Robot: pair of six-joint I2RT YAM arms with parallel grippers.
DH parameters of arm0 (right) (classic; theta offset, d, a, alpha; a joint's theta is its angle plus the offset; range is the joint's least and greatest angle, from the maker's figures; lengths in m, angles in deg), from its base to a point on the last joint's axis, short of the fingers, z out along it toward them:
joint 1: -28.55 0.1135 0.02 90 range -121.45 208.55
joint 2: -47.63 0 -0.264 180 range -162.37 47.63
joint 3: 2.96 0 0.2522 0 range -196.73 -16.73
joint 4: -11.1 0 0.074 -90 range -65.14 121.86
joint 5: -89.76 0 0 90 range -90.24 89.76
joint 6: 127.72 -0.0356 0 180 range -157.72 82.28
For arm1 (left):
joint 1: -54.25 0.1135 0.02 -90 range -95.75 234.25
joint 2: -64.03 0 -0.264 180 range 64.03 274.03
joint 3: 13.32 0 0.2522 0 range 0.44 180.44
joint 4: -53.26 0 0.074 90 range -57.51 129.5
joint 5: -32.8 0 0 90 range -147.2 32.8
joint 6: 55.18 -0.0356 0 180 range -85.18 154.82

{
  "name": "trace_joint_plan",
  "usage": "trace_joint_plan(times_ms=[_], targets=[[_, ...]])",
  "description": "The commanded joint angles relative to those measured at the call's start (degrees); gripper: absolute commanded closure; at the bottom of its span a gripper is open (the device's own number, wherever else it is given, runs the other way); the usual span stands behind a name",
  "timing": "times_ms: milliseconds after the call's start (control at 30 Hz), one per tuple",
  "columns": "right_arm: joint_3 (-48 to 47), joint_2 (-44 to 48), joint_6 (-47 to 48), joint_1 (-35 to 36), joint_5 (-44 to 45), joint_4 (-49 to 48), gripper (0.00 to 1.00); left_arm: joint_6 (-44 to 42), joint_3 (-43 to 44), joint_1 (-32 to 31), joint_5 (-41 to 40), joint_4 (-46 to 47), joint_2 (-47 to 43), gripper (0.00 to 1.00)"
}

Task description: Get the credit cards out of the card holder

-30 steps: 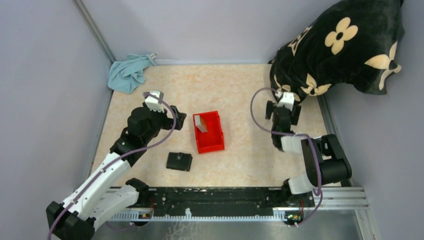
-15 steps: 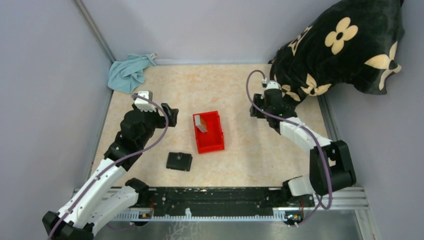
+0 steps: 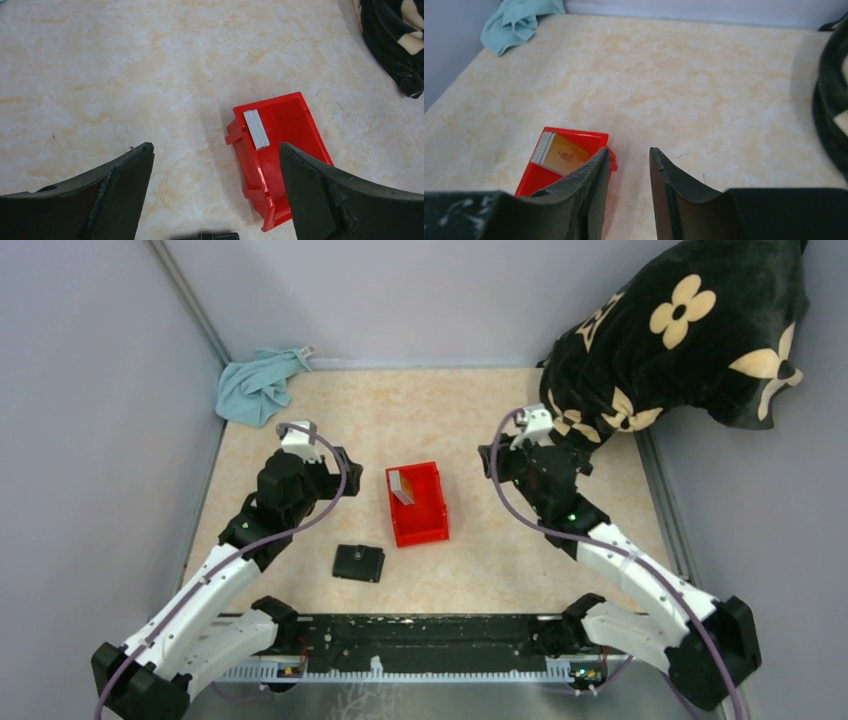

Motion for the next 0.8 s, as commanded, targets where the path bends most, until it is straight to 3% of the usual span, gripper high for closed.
trace_joint_plan(times_ms=[0,167,500,767], targets=[[-8.45,-8.57,3.14,1.00,-7.89,2.58,0.70,0.22,2.57,-0.01,0.32,-0.32,0.70,0.00],[-15.92,-17.37,5.23,3.15,-8.69,5.08,1.00,1.33,2.50,0.04,-1.69,-1.64,0.87,0.00],[-28.20,-34.50,4.81,11.13,-6.50,10.21,1.00,1.70,1.98,-0.01,-4.67,-2.79,-1.40,0.00],[-30.86,-42.03,2.38,13.08,-6.65,9.85,1.00,1.40,2.37,-0.07,-3.97,-3.16,-1.43,0.00]])
